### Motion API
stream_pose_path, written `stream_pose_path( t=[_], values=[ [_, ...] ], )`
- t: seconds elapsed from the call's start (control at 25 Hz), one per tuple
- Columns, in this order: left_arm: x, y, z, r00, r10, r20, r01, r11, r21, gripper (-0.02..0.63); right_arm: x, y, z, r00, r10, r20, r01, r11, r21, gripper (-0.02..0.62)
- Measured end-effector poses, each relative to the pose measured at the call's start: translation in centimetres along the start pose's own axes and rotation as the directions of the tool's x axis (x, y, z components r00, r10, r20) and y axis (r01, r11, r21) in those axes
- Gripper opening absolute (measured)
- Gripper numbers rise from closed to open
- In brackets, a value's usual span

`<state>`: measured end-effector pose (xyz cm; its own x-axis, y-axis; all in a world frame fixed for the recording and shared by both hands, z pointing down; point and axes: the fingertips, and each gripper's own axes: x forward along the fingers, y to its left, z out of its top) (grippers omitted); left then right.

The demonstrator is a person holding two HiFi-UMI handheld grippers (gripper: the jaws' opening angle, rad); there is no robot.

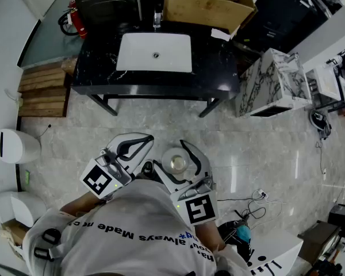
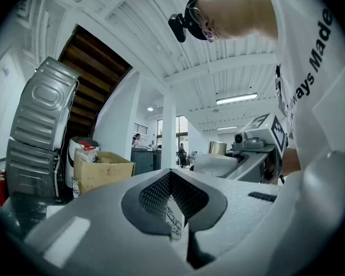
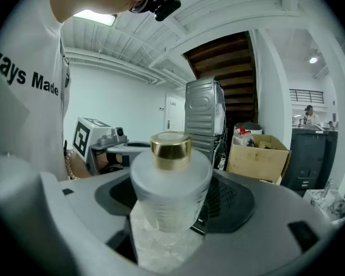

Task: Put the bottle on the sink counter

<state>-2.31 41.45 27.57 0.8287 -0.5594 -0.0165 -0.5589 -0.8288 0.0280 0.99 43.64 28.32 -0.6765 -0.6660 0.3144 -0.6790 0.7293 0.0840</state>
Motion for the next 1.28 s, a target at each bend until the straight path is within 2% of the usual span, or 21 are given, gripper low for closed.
stream_pose_path(
  t=[0.28,0.84,1.08,1.28],
  values=[
    [-1.5,0.4,0.7,1.000,0.001,0.013,-0.001,1.000,-0.010,0.003,0.5,1.3,1.3,1.000,0.000,0.009,0.000,1.000,-0.006,0.333],
    [-4.2,1.8,0.8,0.996,-0.080,0.026,0.080,0.997,-0.019,0.003,2.8,3.4,2.4,0.997,-0.071,0.013,0.071,0.997,0.013,0.333],
    [-3.1,2.4,0.4,0.994,-0.105,0.019,0.105,0.994,-0.029,0.002,3.3,2.4,2.1,0.996,-0.087,0.003,0.087,0.996,0.027,0.333],
    [-0.7,3.5,0.3,0.993,-0.114,0.009,0.114,0.993,-0.026,0.003,3.9,-0.2,1.9,0.996,-0.092,0.003,0.092,0.995,0.032,0.333]
  ],
)
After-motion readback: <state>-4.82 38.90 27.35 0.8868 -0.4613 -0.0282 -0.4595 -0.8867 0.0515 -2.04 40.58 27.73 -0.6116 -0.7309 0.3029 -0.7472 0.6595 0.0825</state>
